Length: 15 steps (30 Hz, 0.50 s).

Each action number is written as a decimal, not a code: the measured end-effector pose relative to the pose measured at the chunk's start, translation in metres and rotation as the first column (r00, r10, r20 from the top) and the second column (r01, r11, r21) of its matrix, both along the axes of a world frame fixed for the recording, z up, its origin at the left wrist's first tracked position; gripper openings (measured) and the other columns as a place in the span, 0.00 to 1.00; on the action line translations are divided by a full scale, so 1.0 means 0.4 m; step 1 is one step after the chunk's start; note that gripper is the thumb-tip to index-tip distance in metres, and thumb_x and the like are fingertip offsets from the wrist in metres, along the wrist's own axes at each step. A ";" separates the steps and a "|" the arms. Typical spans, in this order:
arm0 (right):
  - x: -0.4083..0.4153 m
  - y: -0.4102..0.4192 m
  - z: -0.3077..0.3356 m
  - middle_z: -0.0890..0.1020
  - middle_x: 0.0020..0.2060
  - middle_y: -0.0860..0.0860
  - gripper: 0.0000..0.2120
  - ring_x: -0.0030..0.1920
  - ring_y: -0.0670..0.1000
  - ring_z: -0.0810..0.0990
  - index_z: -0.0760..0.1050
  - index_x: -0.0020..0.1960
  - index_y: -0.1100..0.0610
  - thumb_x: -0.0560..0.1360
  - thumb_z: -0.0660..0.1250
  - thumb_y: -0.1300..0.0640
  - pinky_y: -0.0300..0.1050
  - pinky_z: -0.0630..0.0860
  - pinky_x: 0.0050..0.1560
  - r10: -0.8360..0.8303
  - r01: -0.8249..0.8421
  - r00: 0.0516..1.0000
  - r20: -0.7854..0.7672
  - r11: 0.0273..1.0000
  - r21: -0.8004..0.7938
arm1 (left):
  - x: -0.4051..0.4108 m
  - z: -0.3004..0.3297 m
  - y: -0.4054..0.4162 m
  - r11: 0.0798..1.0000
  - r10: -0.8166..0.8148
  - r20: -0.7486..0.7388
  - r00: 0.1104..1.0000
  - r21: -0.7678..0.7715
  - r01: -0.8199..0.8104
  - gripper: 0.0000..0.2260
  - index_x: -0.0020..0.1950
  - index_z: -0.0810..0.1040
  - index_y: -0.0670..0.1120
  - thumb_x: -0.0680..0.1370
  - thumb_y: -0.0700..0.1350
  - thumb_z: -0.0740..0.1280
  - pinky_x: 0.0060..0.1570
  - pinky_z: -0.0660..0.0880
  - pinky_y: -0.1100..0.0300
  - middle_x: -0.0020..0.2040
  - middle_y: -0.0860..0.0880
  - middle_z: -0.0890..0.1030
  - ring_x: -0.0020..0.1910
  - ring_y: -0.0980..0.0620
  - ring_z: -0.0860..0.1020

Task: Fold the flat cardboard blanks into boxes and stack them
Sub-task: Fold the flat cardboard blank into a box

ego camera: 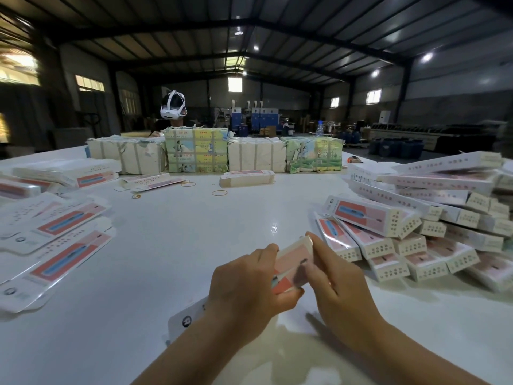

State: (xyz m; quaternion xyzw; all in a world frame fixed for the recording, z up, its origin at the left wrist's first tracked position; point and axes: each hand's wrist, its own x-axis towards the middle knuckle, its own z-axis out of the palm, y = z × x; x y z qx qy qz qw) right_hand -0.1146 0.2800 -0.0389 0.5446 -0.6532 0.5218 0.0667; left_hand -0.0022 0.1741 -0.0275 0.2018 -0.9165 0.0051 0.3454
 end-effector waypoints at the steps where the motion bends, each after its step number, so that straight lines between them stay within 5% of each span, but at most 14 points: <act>1: 0.002 -0.002 -0.002 0.79 0.35 0.39 0.08 0.40 0.42 0.78 0.73 0.52 0.47 0.79 0.56 0.52 0.29 0.71 0.38 -0.018 0.019 1.000 -0.017 0.999 0.027 | 0.002 0.003 0.004 1.000 0.004 -0.010 1.000 -0.026 -0.004 0.27 0.59 0.75 0.51 0.69 0.69 0.63 0.34 0.72 0.65 0.46 0.55 0.81 0.38 0.53 0.79; 3: 0.007 -0.004 -0.006 0.77 0.36 0.36 0.09 0.43 0.38 0.77 0.72 0.58 0.45 0.79 0.60 0.53 0.27 0.69 0.41 -0.060 0.064 0.997 -0.047 0.995 0.077 | -0.002 -0.004 0.007 0.995 -0.004 -0.065 0.998 -0.100 -0.002 0.21 0.46 0.80 0.47 0.65 0.63 0.69 0.23 0.71 0.64 0.33 0.53 0.80 0.26 0.52 0.77; 7: 0.016 0.003 -0.017 0.73 0.52 0.29 0.25 0.52 0.30 0.73 0.58 0.67 0.35 0.76 0.65 0.51 0.23 0.67 0.47 -0.047 0.046 0.999 -0.002 0.985 0.164 | -0.004 -0.011 0.001 0.987 0.039 0.017 0.999 -0.156 -0.036 0.22 0.41 0.81 0.47 0.56 0.61 0.76 0.18 0.67 0.65 0.27 0.53 0.77 0.22 0.54 0.75; 9: 0.012 -0.001 -0.022 0.68 0.59 0.29 0.33 0.56 0.28 0.70 0.48 0.70 0.35 0.75 0.66 0.51 0.21 0.67 0.48 0.012 -0.030 0.997 0.071 0.965 0.259 | 0.004 -0.002 -0.009 0.987 0.077 0.089 0.993 -0.148 -0.063 0.25 0.45 0.81 0.48 0.57 0.64 0.75 0.22 0.68 0.65 0.31 0.54 0.79 0.26 0.56 0.76; 12: -0.004 -0.006 -0.020 0.61 0.62 0.26 0.37 0.57 0.23 0.66 0.39 0.68 0.33 0.77 0.63 0.55 0.21 0.66 0.50 0.139 -0.218 0.963 0.230 0.906 0.364 | 0.018 0.002 -0.044 0.998 0.041 0.165 0.985 -0.047 -0.033 0.27 0.62 0.69 0.52 0.70 0.67 0.64 0.38 0.67 0.62 0.52 0.55 0.78 0.47 0.53 0.77; 15: -0.019 -0.004 -0.006 0.53 0.67 0.24 0.41 0.62 0.25 0.64 0.38 0.68 0.29 0.75 0.63 0.56 0.28 0.68 0.58 0.200 -0.255 0.963 0.180 0.892 0.373 | 0.025 0.006 -0.077 1.000 -0.005 0.244 0.970 0.017 0.001 0.27 0.62 0.68 0.54 0.70 0.68 0.63 0.45 0.73 0.59 0.55 0.55 0.78 0.47 0.51 0.77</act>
